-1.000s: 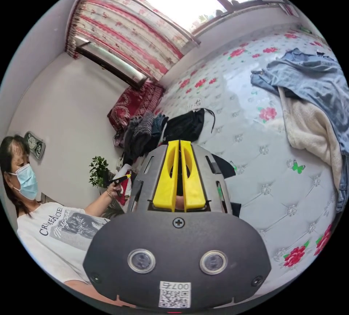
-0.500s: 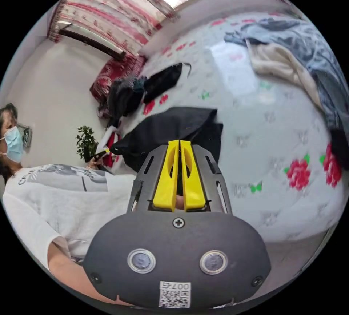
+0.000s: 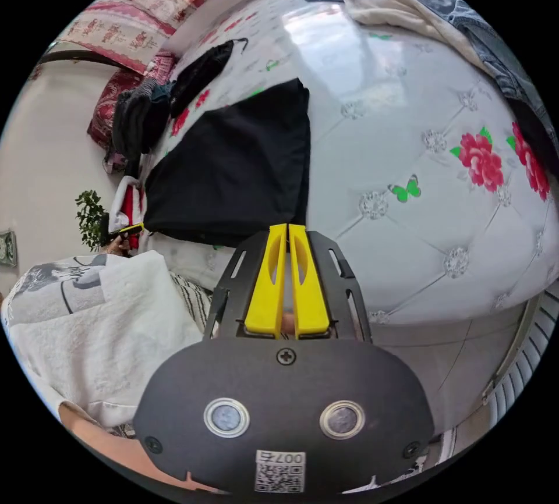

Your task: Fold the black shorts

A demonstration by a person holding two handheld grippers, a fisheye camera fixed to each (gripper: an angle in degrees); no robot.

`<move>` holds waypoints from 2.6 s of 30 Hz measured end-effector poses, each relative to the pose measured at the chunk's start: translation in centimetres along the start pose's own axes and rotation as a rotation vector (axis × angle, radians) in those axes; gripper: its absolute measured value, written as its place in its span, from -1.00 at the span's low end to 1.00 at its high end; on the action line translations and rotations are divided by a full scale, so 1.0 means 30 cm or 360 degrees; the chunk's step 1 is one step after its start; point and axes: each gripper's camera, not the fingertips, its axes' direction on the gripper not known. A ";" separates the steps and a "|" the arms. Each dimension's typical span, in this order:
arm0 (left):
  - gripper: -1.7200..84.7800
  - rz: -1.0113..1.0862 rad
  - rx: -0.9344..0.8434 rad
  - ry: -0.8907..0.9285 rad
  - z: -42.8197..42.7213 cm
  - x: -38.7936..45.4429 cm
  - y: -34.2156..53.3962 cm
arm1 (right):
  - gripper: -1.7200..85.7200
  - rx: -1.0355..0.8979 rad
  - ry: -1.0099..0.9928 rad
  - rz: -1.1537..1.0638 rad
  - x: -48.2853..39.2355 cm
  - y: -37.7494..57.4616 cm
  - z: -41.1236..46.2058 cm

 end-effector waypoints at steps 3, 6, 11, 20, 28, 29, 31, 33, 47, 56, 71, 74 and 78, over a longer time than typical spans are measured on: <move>-0.98 -0.0050 0.0008 -0.0131 0.021 0.037 -0.006 | -0.95 0.0036 0.0059 0.0168 0.071 0.064 0.042; -0.98 -0.0081 0.0100 -0.0165 -0.006 0.076 0.016 | -0.93 0.0240 -0.0055 0.0341 0.141 0.157 -0.008; -0.94 -0.0296 0.0296 0.0052 -0.062 0.035 0.121 | -0.85 0.0625 -0.0489 0.0683 0.311 0.421 -0.034; -0.74 -0.0893 0.0682 0.0844 -0.008 -0.088 0.280 | -0.79 0.1029 -0.0912 0.1101 0.380 0.547 0.188; -0.68 -0.0880 0.0628 0.0850 0.062 -0.068 0.258 | -0.94 0.0823 -0.0693 0.0954 0.182 0.280 0.173; -0.68 -0.0886 0.0638 0.0856 0.064 -0.071 0.263 | -0.95 0.0799 -0.0640 0.0751 0.070 0.219 0.142; -0.68 -0.0911 0.0665 0.0863 0.070 -0.087 0.283 | -0.96 0.0737 -0.0579 0.0408 -0.141 0.129 0.110; -0.68 -0.0926 0.0678 0.0870 0.078 -0.103 0.296 | -0.96 0.0650 -0.0551 0.0042 -0.391 0.056 0.112; -0.69 -0.0970 0.0699 0.1041 0.177 -0.208 0.366 | -0.90 -0.0764 -0.0444 -0.1319 -1.630 0.116 1.233; -0.65 -0.0811 0.0678 0.1092 0.176 -0.271 0.469 | -0.82 -0.0351 -0.0502 -0.0621 -1.136 -0.023 1.089; -0.76 -0.0640 0.0333 0.1130 0.242 -0.295 0.305 | -0.87 -0.0543 -0.0779 0.0047 -0.677 -0.091 1.327; -0.84 -0.0616 0.0370 0.1206 0.203 -0.280 0.293 | -0.93 -0.0487 -0.0853 -0.0108 -0.733 -0.179 1.216; -0.87 -0.0472 0.0537 0.1245 0.025 -0.220 0.160 | -0.96 -0.0311 -0.1000 -0.0268 -0.818 -0.366 0.988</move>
